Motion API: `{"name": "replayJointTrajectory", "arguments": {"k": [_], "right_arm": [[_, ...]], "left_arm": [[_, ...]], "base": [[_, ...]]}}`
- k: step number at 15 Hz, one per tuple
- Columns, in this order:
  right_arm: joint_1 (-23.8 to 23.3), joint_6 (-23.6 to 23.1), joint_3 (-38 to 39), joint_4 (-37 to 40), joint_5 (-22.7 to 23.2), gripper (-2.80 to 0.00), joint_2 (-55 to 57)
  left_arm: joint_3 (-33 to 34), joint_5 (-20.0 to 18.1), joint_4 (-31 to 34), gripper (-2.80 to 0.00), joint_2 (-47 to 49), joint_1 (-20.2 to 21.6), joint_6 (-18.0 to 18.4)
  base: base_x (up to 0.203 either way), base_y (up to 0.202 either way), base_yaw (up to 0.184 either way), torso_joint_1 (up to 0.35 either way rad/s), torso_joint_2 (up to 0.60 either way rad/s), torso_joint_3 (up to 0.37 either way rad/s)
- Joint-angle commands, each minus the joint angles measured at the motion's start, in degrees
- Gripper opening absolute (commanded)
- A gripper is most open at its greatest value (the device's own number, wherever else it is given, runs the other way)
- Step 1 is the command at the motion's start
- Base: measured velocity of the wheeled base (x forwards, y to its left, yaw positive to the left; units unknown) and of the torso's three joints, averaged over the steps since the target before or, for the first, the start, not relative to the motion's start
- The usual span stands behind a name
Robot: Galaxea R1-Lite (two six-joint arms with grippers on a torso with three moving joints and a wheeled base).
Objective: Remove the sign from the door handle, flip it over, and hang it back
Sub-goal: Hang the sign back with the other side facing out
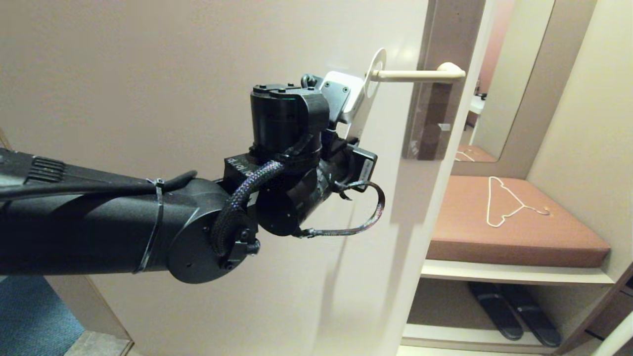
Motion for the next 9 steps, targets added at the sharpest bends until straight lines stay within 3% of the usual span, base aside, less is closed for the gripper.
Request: {"name": "replayJointTrajectory", "arguments": {"k": [1, 4, 9], "right_arm": [[0.0, 0.0, 0.0, 0.0, 0.0, -2.8, 0.1], [0.0, 0.0, 0.0, 0.0, 0.0, -2.8, 0.1], [0.0, 0.0, 0.0, 0.0, 0.0, -2.8, 0.1]], "left_arm": [[-0.1, 0.2, -0.2, -2.8, 0.2, -0.3, 0.1], [-0.1, 0.4, -0.2, -2.8, 0.6, -1.0, 0.1], [-2.8, 6.2, -0.2, -2.8, 3.4, -1.1, 0.2]], "base": [[0.0, 0.0, 0.0, 0.0, 0.0, 0.0], [0.0, 0.0, 0.0, 0.0, 0.0, 0.0], [0.0, 0.0, 0.0, 0.0, 0.0, 0.0]]}}
